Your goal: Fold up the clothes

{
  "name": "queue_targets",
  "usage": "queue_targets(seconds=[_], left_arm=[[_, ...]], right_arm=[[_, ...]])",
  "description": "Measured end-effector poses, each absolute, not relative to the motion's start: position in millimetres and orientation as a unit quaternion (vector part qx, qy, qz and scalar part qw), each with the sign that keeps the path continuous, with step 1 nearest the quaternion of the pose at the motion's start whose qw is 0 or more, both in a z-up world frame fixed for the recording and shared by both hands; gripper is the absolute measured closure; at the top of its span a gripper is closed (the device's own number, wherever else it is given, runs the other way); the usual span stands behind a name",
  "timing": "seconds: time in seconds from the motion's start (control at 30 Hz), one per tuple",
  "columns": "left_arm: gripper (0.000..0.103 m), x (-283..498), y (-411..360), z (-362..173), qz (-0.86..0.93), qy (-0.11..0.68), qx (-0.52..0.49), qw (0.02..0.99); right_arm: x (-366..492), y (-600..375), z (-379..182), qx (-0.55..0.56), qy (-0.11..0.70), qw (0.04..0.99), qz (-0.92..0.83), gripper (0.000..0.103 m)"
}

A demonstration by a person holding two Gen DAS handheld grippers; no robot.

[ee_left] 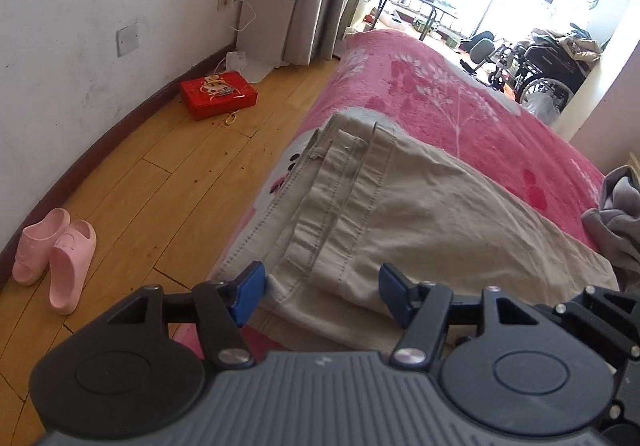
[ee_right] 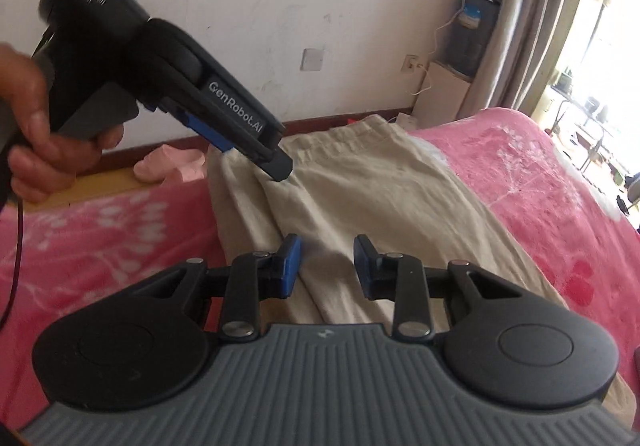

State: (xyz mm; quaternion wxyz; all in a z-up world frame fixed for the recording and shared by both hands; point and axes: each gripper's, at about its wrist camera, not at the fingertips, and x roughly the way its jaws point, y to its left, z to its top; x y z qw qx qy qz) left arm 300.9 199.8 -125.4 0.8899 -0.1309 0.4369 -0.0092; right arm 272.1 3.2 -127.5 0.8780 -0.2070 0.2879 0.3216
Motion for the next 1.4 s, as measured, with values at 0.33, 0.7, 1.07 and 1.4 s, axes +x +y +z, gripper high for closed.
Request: queue_targets(seconds=[0.33,0.7,1.07,1.4], left_arm=[[0.04,286.5,187.6,-103.8,-0.054,0.422,-0.13,0.896],[0.057,312.2,193.5,-127.9,-0.006,0.448,-0.183,0.875],[0.097,298.1,195.6,-110.4,0.029,0.395,-0.193,0.898],[0.098,282.8,207.9,-90.3,0.051,0.365,-0.181,0.912]], right_arm=[[278.0,9.5,-133.3,-0.216,0.291,0.875,0.322,0.074],[280.1,4.2,-133.0,-0.191,0.299,0.88,0.315,0.075],[284.4,-9.2,-121.2,-0.111,0.309,0.893,0.307,0.096],[275.7,-0.6,-106.0,-0.09,0.292,0.897,0.319,0.097]])
